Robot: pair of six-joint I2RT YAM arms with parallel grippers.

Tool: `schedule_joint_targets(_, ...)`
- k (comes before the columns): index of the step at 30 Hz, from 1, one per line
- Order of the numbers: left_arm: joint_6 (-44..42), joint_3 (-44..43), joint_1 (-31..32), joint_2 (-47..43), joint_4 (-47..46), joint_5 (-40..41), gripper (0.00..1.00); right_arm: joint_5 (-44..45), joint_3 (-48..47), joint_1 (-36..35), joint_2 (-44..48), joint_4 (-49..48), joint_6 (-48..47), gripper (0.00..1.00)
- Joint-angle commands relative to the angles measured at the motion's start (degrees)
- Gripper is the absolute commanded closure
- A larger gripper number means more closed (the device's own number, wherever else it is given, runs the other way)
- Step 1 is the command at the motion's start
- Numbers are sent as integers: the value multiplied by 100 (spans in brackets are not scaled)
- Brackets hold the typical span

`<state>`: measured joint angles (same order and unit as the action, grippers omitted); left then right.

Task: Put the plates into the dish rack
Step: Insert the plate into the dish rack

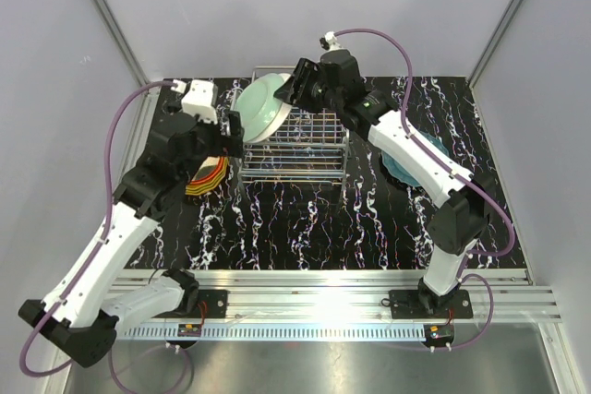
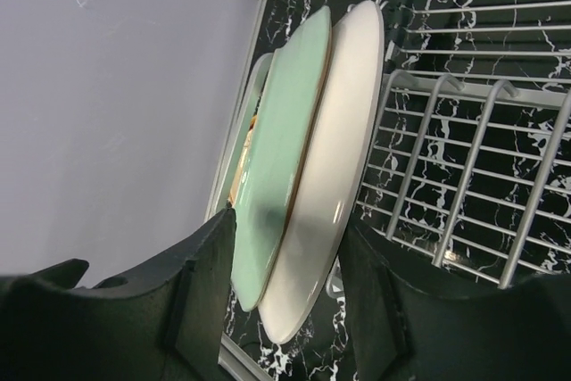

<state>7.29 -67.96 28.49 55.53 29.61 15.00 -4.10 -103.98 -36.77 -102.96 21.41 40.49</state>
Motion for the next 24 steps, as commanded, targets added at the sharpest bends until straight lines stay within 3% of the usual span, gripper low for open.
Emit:
schedule_joint_targets(1, -342, -428, 305, 309, -333, 63, 1, -285, -333, -102, 188, -673, 196, 44)
schedule_joint_targets(11, -694, -455, 833, 617, -534, 696, 1, -635, -833, -102, 66, -647, 258, 47)
schedule_joint_targets(16, -896, -271, 842, 468, -640, 1223, 1, -829, -1080, -102, -145, -577, 337, 48)
schedule_joint_targets(24, -1019, 204, 842, 187, -1044, 1373, 1, -979, -1369, -119, -471, -585, 425, 50)
